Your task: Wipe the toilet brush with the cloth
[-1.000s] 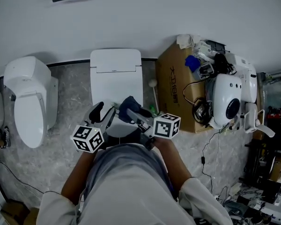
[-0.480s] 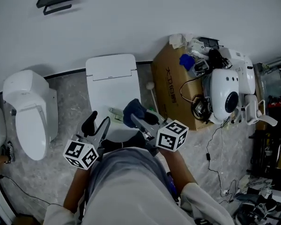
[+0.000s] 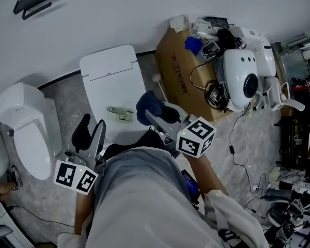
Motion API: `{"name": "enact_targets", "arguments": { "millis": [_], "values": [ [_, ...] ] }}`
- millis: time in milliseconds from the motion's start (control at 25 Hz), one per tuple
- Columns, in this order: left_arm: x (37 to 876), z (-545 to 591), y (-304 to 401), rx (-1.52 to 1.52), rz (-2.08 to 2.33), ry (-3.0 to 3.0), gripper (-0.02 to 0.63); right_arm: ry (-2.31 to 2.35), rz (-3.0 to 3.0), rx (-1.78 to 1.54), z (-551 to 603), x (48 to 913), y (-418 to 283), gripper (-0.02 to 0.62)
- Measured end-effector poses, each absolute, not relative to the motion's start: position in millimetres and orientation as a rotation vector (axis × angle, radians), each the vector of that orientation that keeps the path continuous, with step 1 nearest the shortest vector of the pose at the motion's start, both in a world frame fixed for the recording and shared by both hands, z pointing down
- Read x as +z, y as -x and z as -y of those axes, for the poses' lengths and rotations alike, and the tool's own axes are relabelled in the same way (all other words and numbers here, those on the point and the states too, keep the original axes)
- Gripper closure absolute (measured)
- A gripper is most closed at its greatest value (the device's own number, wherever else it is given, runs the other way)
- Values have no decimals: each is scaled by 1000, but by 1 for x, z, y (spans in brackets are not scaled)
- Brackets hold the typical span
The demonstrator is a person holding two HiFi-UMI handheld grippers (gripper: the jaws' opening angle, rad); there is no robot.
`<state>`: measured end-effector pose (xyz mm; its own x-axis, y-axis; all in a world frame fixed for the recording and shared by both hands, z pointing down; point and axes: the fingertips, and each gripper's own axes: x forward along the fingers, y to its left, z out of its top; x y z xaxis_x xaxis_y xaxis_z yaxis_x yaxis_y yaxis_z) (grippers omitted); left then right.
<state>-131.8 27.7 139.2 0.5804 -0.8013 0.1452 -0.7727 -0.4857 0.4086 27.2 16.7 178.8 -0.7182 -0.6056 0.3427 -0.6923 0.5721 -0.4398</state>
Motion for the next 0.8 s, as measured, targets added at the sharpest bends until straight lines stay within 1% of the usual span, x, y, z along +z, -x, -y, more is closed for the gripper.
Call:
{"name": "enact_targets", "arguments": {
  "millis": [200, 480, 600, 800],
  "values": [
    [124, -38, 136, -143, 1261, -2391, 606, -1153, 2640, 709, -22, 161, -40, 491],
    [116, -44, 138, -62, 1350, -2443, 606, -1206, 2634, 554, -26, 136, -51, 491],
    [112, -47, 145, -79, 1400, -2427, 606, -1233, 2617, 464, -25, 128, -53, 491],
    [110, -54, 163, -83, 1531, -2382, 606, -1197, 2625, 464, -31, 128, -52, 491]
  ]
}}
